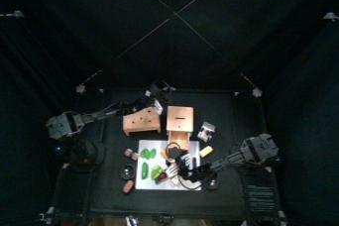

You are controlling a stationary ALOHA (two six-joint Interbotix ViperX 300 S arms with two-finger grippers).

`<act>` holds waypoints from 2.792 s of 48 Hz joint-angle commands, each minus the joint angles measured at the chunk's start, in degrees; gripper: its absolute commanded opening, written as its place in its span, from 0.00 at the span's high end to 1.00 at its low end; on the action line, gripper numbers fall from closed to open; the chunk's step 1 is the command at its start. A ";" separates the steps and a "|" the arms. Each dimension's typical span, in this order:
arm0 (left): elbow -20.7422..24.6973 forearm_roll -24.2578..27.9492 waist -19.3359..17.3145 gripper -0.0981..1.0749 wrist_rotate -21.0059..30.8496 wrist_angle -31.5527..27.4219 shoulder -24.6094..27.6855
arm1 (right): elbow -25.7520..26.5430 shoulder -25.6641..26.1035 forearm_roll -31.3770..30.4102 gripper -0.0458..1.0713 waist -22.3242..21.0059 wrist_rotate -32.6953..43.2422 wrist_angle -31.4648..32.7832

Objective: Grab corn husk

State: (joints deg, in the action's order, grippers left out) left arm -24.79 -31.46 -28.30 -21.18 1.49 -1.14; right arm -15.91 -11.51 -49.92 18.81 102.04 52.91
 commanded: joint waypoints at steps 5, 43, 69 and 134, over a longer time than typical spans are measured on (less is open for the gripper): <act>-8.44 1.05 4.48 0.34 -0.18 3.87 -9.32 | -0.44 3.16 -2.11 0.18 -1.41 -0.35 -2.20; -44.03 14.85 25.75 0.34 0.18 18.02 -45.62 | 2.46 -2.37 -0.53 0.18 -12.74 -0.26 -26.81; -46.93 17.67 27.33 0.34 0.35 15.21 -46.32 | 9.40 -9.14 8.61 0.18 -15.82 -0.35 -26.02; -46.93 17.58 27.42 0.34 0.35 15.21 -46.32 | 27.16 -13.18 17.75 0.18 -15.21 -14.50 -5.80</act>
State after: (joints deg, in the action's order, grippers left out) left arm -72.51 -13.89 -0.97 -20.92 16.52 -47.64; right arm 8.26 -28.21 -33.13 3.52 91.14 45.53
